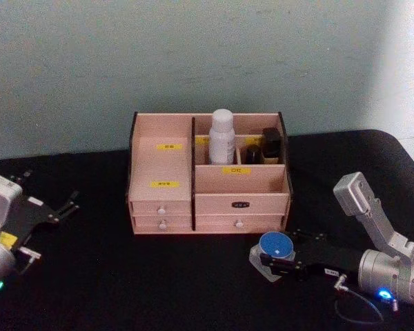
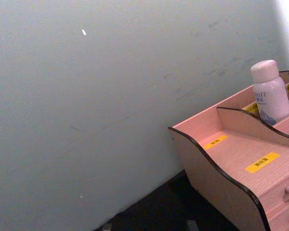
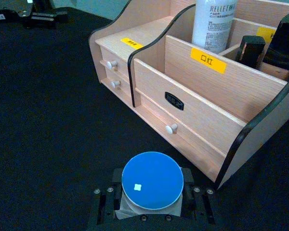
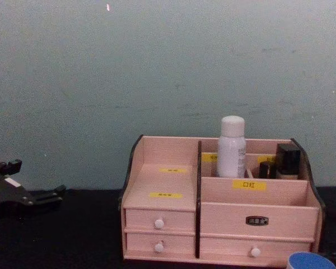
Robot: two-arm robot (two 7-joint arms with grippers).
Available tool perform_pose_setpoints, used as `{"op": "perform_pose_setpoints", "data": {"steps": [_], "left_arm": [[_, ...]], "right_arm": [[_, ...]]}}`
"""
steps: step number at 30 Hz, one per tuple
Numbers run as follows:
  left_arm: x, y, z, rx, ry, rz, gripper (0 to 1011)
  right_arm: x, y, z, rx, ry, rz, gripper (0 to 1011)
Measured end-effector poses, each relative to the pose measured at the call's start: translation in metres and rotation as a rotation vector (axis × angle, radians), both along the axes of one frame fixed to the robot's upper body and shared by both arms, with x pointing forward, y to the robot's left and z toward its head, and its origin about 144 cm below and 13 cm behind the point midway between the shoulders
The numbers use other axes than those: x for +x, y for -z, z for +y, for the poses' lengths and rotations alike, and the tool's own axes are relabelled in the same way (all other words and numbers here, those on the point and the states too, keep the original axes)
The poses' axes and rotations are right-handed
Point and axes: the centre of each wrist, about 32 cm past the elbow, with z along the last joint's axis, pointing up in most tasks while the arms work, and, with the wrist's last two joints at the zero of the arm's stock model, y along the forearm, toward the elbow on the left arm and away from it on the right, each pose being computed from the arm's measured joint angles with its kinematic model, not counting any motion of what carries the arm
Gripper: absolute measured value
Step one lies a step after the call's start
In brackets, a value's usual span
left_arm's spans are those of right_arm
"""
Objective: Pick up the facial cleanser and watermelon frost from the table and place them into the tiered storage box.
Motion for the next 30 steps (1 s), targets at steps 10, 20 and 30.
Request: {"op": "perform_pose_setpoints", "data": {"steps": [10,20,30], "left_arm": [[0.0,0.0,0.0,0.0,0.0,0.0,1001],[0.0,0.0,0.0,0.0,0.0,0.0,1001],[0.0,0.0,0.0,0.0,0.0,0.0,1001]], "right_arm": [[0.0,0.0001,0.0,0.0,0.0,0.0,730],[-0.0002,0.0002,-0.0004,0.0,-0.001,-0.005,730],[0.0013,-0.0045,-0.0027,0.024,-0.023,-0.033,730]]}}
